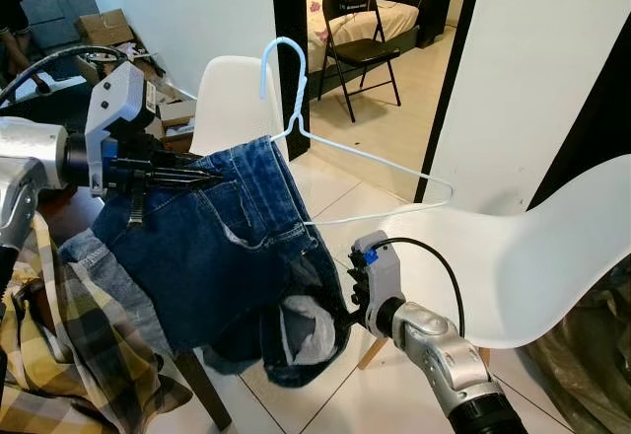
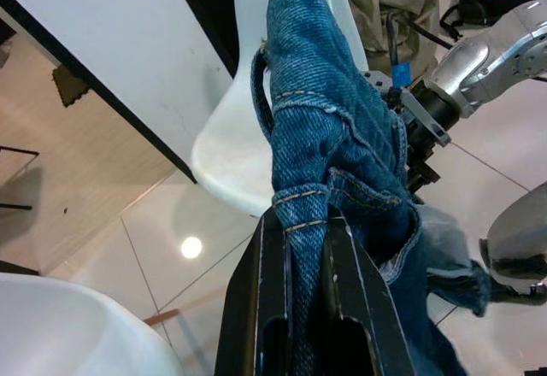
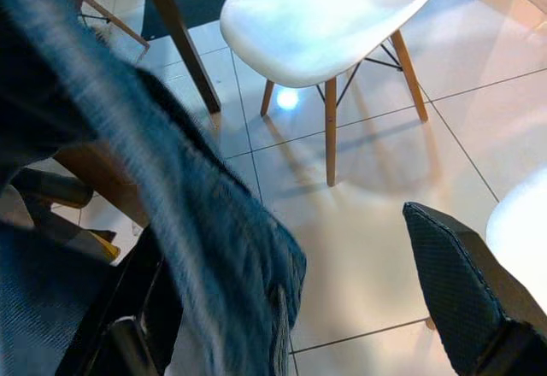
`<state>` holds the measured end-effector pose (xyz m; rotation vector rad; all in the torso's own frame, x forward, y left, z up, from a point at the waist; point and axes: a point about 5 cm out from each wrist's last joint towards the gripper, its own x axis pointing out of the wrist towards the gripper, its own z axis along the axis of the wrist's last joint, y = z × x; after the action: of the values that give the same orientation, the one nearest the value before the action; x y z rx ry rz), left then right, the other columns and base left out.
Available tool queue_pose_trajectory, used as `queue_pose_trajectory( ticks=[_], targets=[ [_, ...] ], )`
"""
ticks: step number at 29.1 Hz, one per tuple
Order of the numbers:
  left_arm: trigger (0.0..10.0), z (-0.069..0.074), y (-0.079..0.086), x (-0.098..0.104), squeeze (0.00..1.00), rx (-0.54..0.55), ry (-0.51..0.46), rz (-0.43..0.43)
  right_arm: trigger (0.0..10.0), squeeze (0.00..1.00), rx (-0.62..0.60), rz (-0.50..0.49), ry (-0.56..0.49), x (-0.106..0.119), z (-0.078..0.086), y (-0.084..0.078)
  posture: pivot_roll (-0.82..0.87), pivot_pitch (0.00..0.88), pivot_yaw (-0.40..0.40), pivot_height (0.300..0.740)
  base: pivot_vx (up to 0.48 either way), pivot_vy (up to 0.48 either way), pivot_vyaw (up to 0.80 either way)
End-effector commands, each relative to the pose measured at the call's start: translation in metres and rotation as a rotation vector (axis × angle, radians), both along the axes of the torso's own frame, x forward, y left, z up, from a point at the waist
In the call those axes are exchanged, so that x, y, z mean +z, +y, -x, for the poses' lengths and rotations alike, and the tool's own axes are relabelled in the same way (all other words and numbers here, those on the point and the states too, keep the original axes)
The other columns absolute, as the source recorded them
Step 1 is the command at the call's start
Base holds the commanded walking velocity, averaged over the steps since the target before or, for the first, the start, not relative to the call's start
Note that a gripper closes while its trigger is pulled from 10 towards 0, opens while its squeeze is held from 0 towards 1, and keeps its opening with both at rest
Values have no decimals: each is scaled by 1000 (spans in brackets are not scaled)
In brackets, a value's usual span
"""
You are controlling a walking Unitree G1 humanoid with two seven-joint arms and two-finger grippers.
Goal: Hang hanger
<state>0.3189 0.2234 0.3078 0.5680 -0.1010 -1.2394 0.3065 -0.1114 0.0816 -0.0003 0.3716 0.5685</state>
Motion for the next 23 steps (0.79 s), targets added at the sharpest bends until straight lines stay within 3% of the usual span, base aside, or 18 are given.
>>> queue_pose_trajectory(
  ticks=[1,2,3,4,5,18,23],
  targets=[
    [10000,3,0,13,0,-11,-45,24,10000,0,14,11,-7,0,-1,5,58,27,72,740,0,0,0],
    [10000,3,0,13,0,-13,-46,24,10000,0,5,5,1,-1,-1,6,58,28,73,740,0,0,0],
    [10000,3,0,14,0,-12,-46,24,5922,0,-2,0,7,-2,-1,7,58,28,72,740,0,0,0],
    [10000,3,0,14,0,-12,-46,24,5922,0,-2,0,7,-2,-1,7,58,28,72,740,0,0,0],
    [10000,3,0,14,0,-10,-49,23,0,0,0,-18,16,-2,0,7,58,28,72,740,0,0,0],
    [10000,4,2,17,0,2,-57,24,0,0,-37,-120,35,3,-1,2,54,29,70,740,0,0,0],
    [10000,4,5,19,0,11,-62,27,0,0,-42,-205,52,9,0,-2,53,32,69,740,0,0,0]
  ],
)
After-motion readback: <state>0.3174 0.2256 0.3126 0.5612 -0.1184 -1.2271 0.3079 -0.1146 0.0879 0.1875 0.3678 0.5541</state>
